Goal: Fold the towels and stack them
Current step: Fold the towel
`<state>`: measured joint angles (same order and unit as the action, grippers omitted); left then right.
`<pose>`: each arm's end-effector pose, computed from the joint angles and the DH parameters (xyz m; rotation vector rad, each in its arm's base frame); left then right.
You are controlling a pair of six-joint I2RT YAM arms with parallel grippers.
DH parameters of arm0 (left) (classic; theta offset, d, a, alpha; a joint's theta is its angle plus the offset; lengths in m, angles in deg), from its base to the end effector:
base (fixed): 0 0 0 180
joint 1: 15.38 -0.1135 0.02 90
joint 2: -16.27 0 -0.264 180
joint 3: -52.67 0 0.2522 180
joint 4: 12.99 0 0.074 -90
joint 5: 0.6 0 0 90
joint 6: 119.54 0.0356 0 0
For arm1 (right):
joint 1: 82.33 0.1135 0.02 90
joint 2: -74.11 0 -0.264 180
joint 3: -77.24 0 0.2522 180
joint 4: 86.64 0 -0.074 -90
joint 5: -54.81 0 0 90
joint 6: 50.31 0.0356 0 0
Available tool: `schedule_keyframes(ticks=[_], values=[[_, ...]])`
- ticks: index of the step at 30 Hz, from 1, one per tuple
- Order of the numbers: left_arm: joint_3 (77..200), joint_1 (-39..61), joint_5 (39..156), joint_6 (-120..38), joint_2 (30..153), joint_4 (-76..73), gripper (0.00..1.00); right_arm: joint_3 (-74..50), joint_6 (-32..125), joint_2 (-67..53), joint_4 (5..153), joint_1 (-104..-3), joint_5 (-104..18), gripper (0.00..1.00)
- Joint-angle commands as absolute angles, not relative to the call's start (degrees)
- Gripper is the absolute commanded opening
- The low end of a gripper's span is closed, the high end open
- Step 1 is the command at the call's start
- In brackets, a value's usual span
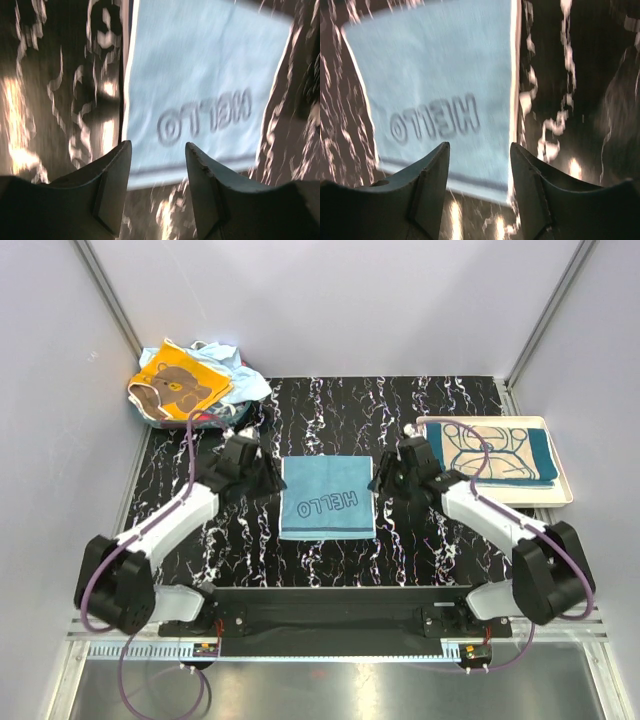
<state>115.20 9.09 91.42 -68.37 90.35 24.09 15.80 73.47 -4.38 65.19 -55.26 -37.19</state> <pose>0.2426 -0.1118 0.2346 -0.2951 2.4755 -0.5313 0.2538 0.1311 0.2205 0.1247 2.4264 0.5434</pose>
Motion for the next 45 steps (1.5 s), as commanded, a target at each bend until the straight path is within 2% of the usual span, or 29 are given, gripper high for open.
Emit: schedule_keyframes(ticks=[1, 9, 12, 16, 20, 32, 40, 45], values=[[123.79, 6.77, 89.59, -65.59, 97.9, 19.94, 0.51, 5.76, 69.84, -10.77, 65.2, -55.17, -31.59, 0.59], [139.45, 2.64, 91.77, -57.76, 116.01, 14.31, 0.41, -15.59, 67.82, -33.8, 62.11, -55.69, -32.11, 0.5], [144.55, 2.37, 93.8, -55.48, 121.9, 16.77, 0.34, -20.87, 67.38, -39.69, 60.27, -55.69, -33.34, 0.45], [144.39, 2.29, 94.76, -54.77, 124.46, 15.81, 0.31, -22.82, 67.64, -43.21, 60.79, -55.78, -34.05, 0.37], [144.21, 2.28, 94.76, -54.68, 127.18, 15.1, 0.28, -24.85, 67.03, -47.34, 60.09, -55.87, -32.99, 0.36], [147.98, 1.58, 85.8, -56.7, 133.16, 18.44, 0.29, -23.62, 67.29, -48.23, 60.09, -57.72, -33.52, 0.36], [149.4, 1.23, 86.5, -56.09, 132.99, 19.32, 0.3, -23.44, 66.24, -44.63, 58.25, -58.07, -34.49, 0.4], [147.91, 1.23, 89.04, -56.44, 129.83, 17.57, 0.36, -23.88, 65.09, -41.82, 56.93, -58.33, -32.2, 0.42]])
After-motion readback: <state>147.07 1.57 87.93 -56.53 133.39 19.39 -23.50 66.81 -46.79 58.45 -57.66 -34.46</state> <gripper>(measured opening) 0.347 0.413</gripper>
